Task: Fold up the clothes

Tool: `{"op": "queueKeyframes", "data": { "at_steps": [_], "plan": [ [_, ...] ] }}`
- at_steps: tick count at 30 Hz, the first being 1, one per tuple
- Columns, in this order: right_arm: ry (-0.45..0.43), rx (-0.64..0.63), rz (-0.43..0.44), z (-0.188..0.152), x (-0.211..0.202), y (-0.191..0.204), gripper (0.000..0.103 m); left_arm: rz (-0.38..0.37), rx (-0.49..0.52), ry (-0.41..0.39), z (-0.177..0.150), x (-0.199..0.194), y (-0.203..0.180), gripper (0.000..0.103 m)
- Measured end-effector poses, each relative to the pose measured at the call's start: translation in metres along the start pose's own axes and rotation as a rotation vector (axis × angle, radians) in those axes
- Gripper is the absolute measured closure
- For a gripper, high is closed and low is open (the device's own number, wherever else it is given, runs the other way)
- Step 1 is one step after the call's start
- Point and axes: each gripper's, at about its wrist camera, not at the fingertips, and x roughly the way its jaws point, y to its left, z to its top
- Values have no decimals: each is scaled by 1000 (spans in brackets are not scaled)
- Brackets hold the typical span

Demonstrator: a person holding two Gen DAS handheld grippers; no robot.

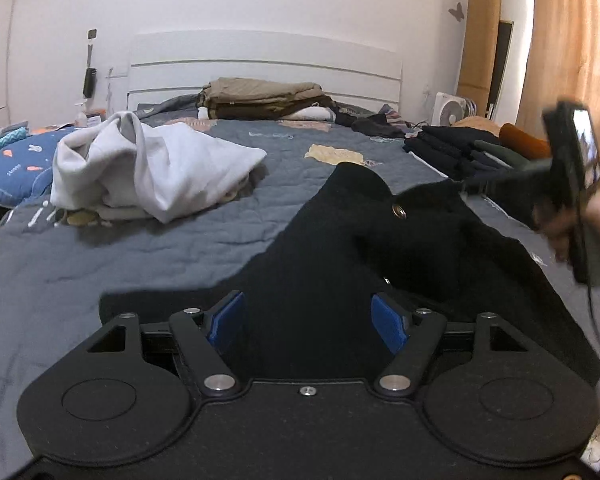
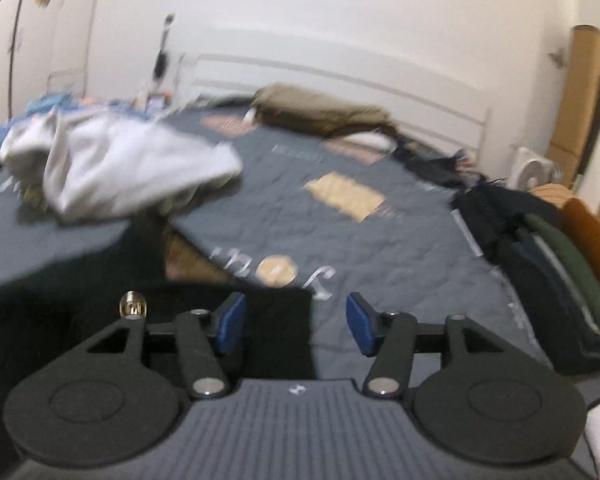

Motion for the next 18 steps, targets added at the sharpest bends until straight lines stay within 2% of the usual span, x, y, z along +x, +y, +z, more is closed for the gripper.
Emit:
{"op": "queueKeyframes", "data": {
  "at_steps": [1, 4, 5, 6, 10, 12, 15, 18],
  "plan": [
    [-15, 21, 0, 0, -8, -6, 46, -7, 0, -5, -6, -2, -2, 30],
    [-62, 85, 0, 0, -31, -23, 43, -19, 92, 7, -12, -11, -10, 29],
    [-77, 106, 0, -1, -39, -28, 38, -23, 119, -2, -16, -16, -11, 25],
    [-76, 134, 40, -8, -51, -24, 32, -26, 137, -13, -21, -20, -12, 23],
    [-54, 211, 164, -54, -96, 2, 28, -9, 224, -3, -38, -26, -15, 22],
    [-21, 213, 172, -75, -101, 17, 26, 13, 273, 1, -46, -26, -17, 22],
    [30, 214, 183, -105, -107, 40, 24, -6, 266, 8, -49, -29, -17, 22],
    [77, 180, 141, -128, -98, 58, 24, 10, 253, 13, -50, -27, -17, 22]
  ]
}}
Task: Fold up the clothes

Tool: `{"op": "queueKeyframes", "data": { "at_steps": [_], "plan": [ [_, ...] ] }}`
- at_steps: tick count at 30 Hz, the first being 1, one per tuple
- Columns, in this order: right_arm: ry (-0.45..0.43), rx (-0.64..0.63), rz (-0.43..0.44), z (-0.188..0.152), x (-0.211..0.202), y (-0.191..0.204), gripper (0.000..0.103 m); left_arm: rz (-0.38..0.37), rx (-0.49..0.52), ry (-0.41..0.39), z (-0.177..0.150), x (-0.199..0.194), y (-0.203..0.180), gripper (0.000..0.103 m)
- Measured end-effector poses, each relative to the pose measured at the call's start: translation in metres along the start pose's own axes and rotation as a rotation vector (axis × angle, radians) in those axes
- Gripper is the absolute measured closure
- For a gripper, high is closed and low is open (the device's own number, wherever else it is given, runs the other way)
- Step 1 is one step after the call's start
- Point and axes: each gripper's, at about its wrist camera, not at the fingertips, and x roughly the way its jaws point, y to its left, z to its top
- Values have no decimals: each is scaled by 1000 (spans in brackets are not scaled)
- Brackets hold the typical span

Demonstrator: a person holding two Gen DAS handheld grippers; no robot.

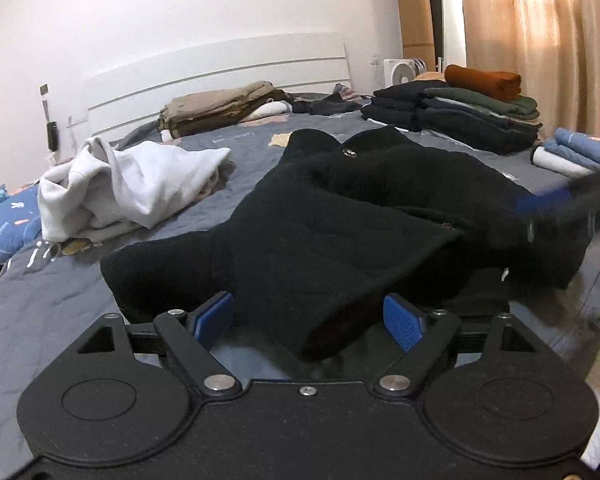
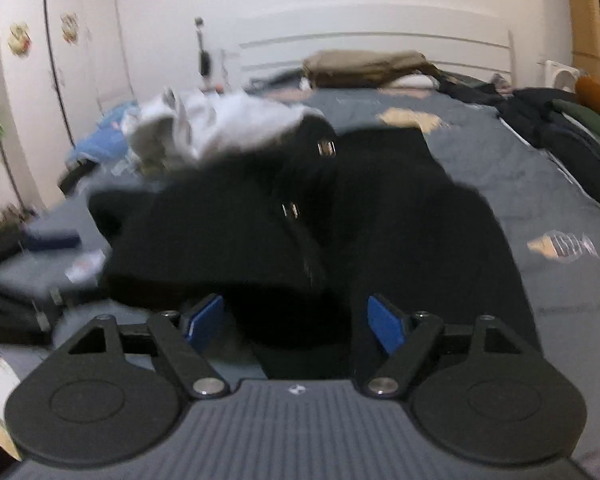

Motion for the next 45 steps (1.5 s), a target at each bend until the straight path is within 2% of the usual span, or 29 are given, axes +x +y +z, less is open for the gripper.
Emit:
{"op": "queueKeyframes", "data": {
  "at_steps": [6, 7, 11, 13, 15, 17, 22, 26, 29, 30, 32, 40, 43, 44, 45],
  "plan": [
    [3, -68, -109, -24, 9, 9, 24, -17, -53, 19, -2, 9, 3, 22],
    [5, -83, -122, -26, 9, 10, 24, -5, -47, 26, -3, 10, 3, 25],
    [36, -175, -142, -34, 9, 19, 23, 24, -61, 61, -6, 18, 8, 48],
    [40, -231, -161, -38, 11, 23, 22, 29, -80, 76, -7, 20, 12, 55],
    [45, -287, -176, -42, 14, 27, 22, 27, -89, 84, -7, 22, 14, 57],
    [42, -341, -175, -45, 13, 33, 22, 26, -99, 91, -7, 24, 16, 66],
    [-21, -355, -76, -44, -4, 37, 23, 26, -92, 106, -8, 28, 13, 69],
    [12, -296, -56, -43, 4, 29, 24, 28, -106, 112, -8, 31, 14, 69],
    [38, -251, -42, -42, 10, 23, 31, 41, -117, 130, -8, 35, 15, 69],
    [46, -236, -38, -42, 12, 21, 41, 46, -118, 137, -8, 37, 15, 69],
    [63, -206, -28, -42, 16, 16, 51, 50, -111, 144, -9, 39, 15, 69],
    [82, -172, -66, -41, 24, 9, 54, 50, -98, 137, -10, 42, 10, 69],
    [86, -165, -84, -40, 26, 7, 69, 50, -107, 137, -11, 46, 11, 69],
    [87, -162, -90, -40, 27, 6, 83, 47, -116, 136, -11, 46, 12, 75],
    [89, -160, -96, -40, 28, 6, 87, 43, -130, 133, -11, 47, 14, 82]
  ]
}}
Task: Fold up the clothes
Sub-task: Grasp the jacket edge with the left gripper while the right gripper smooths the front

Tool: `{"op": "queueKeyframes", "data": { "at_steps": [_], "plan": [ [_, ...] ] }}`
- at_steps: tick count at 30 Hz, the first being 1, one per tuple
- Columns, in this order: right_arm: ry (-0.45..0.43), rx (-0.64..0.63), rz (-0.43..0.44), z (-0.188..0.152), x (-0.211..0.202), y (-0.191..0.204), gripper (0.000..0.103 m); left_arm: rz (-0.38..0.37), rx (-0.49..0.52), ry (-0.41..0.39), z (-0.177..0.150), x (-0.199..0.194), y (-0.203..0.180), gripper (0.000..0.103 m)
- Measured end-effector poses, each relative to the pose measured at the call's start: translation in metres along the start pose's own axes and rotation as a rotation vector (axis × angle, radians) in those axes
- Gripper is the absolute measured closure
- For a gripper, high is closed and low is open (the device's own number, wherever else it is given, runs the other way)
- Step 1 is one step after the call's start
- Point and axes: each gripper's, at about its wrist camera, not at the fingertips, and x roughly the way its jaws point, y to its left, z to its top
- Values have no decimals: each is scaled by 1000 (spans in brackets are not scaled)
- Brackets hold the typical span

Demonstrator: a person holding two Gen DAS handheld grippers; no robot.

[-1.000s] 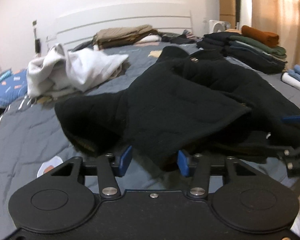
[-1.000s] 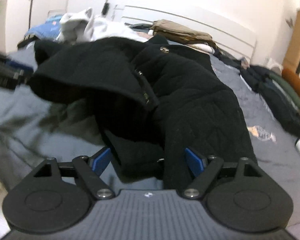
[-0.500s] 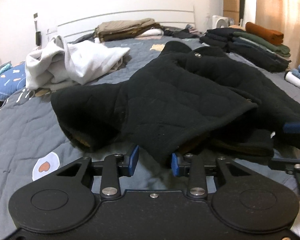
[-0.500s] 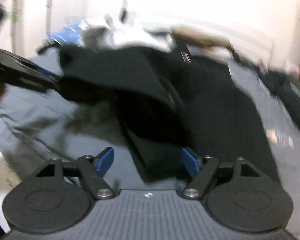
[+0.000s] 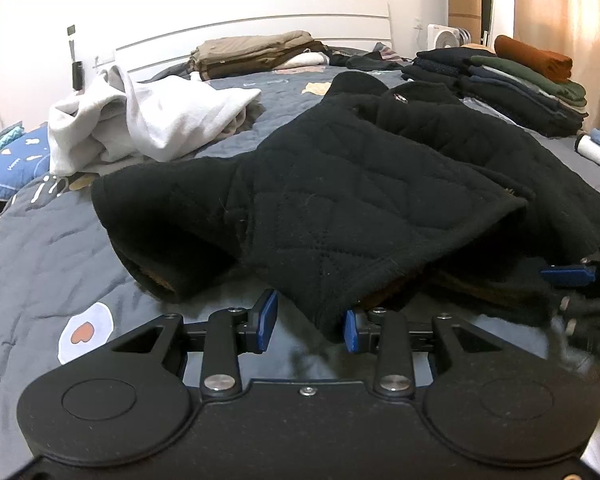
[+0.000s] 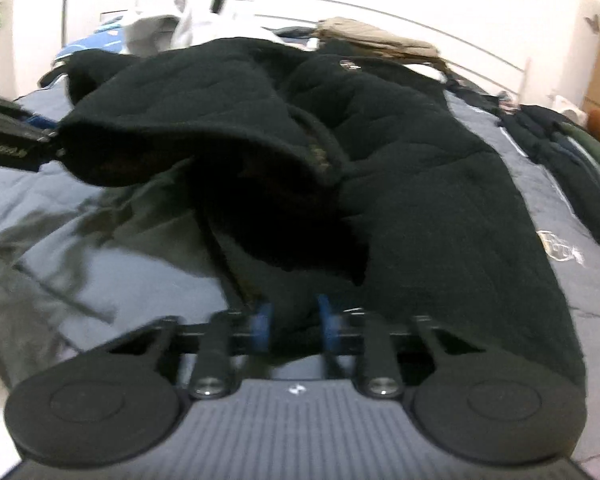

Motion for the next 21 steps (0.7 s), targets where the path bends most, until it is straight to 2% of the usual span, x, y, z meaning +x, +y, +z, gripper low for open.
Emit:
{"op": "queueKeyframes", "data": {
  "at_steps": [1, 5, 14, 16, 18, 21],
  "plan": [
    [2, 3, -6, 0, 1, -1, 89, -5, -13, -2, 0, 1, 2, 88],
    [-3, 18, -35, 1, 1, -5, 96, 21, -76, -45, 5, -8, 17, 94],
    [-209, 245, -147, 14, -57, -61, 97, 66, -251, -179, 26, -58, 77, 98],
    [-177, 219, -146, 12, -58, -70, 98, 61, -269, -196, 29, -72, 90, 98],
    [-145, 191, -145, 10, -59, -78, 98, 47, -234, -161, 29, -78, 94, 98],
    [-95, 149, -143, 7, -61, -90, 97, 47, -60, -17, 20, -70, 81, 97]
  ]
}}
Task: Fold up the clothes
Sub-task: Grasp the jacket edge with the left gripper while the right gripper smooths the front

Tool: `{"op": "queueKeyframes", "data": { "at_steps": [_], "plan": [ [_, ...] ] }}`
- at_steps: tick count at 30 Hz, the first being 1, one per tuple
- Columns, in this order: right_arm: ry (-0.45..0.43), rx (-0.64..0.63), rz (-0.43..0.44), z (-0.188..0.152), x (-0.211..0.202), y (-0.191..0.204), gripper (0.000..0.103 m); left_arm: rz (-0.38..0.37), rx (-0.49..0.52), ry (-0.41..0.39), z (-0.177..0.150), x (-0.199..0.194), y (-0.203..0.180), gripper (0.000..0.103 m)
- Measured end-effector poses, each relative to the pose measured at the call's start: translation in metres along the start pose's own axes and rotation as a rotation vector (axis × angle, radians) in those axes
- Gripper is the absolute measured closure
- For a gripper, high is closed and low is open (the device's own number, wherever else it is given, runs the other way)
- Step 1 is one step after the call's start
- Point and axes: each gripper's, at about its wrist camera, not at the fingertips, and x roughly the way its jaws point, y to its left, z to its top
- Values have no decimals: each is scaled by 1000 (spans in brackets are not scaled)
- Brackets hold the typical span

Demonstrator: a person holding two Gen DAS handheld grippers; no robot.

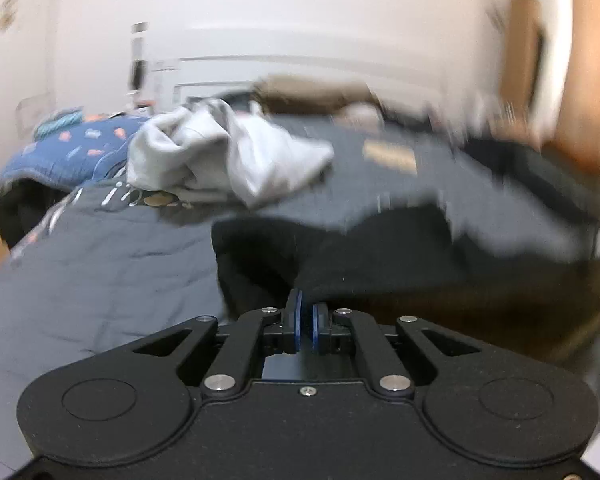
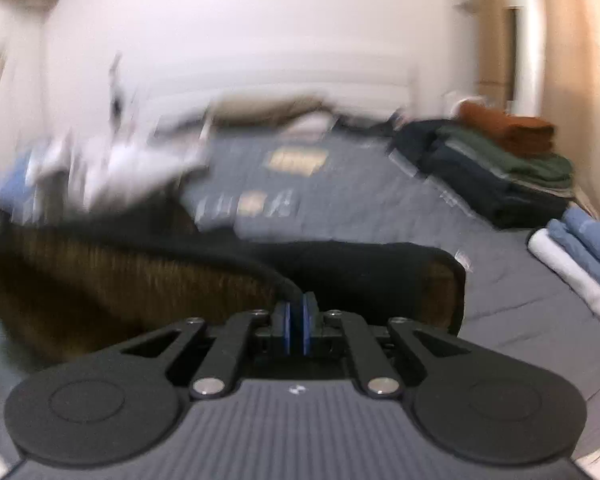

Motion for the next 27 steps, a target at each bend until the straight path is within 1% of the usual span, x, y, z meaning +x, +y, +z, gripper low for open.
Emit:
{"op": "queueKeyframes", "data": {
  "at_steps": [1, 2, 4, 5, 6, 7, 8, 9, 10, 11, 12, 13, 15, 17, 19, 23, 27],
  "plan": [
    [15, -15, 0, 0, 0, -4, 97, -1, 65, 55, -5, 5, -6, 97],
    [79, -42, 4, -5, 6, -2, 96, -9, 113, 107, -12, 9, -11, 93],
    [188, -87, 29, -13, 15, 3, 93, -41, 196, 209, -27, 17, -20, 90],
    [242, -110, 41, -17, 20, 6, 92, -56, 232, 247, -33, 19, -25, 87],
    [253, -109, 53, -16, 16, 7, 90, -62, 261, 252, -36, 17, -27, 85],
    [263, -108, 65, -15, 11, 7, 88, -72, 271, 232, -37, 11, -28, 79],
    [250, -78, 94, -13, 4, 4, 84, -101, 247, 204, -35, 4, -24, 72],
    [217, -24, 137, -8, -6, -2, 79, -132, 202, 168, -32, -4, -18, 68],
    [182, 31, 180, -3, -17, -8, 76, -161, 153, 131, -29, -13, -11, 57],
    [148, 86, 223, 1, -28, -15, 66, -180, 107, 92, -25, -19, -4, 49],
    [109, 118, 239, 6, -36, -17, 57, -184, 62, 55, -21, -24, 2, 47],
    [71, 149, 253, 11, -44, -20, 54, -184, 12, 31, -17, -25, 8, 47],
    [19, 158, 265, 18, -51, -16, 44, -187, -98, 6, -12, -24, 20, 46],
    [13, 175, 283, 27, -44, -6, 42, -192, -219, 1, -9, -19, 31, 44],
    [21, 202, 314, 34, -32, 3, 41, -192, -295, -18, -9, -18, 36, 44],
    [33, 227, 380, 54, -1, 29, 40, -173, -360, -22, -6, -10, 44, 44],
    [43, 161, 421, 64, 15, 66, 40, -159, -402, -21, -5, -3, 52, 43]
  ]
}}
